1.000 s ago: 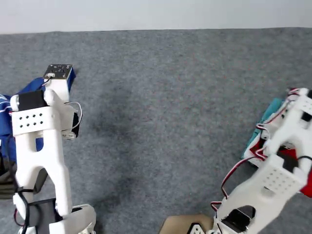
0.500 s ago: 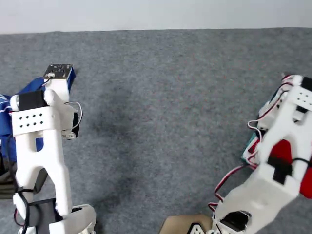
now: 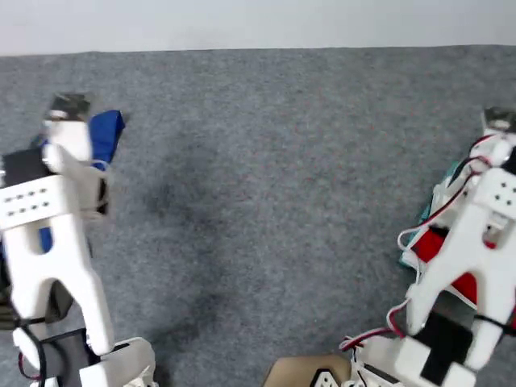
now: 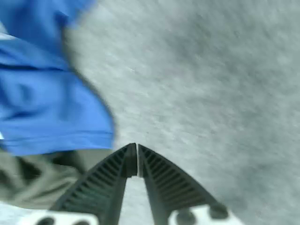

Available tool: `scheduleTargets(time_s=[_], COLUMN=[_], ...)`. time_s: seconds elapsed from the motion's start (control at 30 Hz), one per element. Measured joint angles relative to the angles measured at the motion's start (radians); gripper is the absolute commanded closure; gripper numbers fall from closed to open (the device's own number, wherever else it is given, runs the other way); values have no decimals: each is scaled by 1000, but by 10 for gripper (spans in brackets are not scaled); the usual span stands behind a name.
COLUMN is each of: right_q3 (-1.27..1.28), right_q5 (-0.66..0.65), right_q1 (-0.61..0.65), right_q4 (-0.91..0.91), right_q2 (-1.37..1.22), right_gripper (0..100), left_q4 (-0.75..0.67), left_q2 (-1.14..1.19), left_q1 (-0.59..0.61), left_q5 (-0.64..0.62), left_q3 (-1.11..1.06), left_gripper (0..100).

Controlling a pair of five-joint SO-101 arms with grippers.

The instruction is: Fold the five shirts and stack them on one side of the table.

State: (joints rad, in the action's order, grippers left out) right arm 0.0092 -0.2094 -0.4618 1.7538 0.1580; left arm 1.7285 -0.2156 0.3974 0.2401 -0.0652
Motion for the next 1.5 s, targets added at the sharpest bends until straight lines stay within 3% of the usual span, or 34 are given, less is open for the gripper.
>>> scheduleTargets(time_s=[0.17,0.43,0.67,0.9,1.23,1.33,1.5], right_q3=[150,206,206,206,206,206,206], right_q5=[0,0,0,0,0,0,0], right_q1=[0,0,0,0,0,0,0], right_q4=[0,0,0,0,0,0,0], right_q2=[89,135,137,137,137,137,137], right_gripper=[990,990,990,990,990,990,990], left_q4=[0,0,-126,-233,-311,-262,-48], left_q2=[0,78,333,545,732,746,681], left_q1=[196,477,637,692,689,683,649], left_q5=[164,502,651,729,729,729,729], left_q3=[86,84,84,84,92,137,319], left_gripper=[773,771,772,784,994,997,997])
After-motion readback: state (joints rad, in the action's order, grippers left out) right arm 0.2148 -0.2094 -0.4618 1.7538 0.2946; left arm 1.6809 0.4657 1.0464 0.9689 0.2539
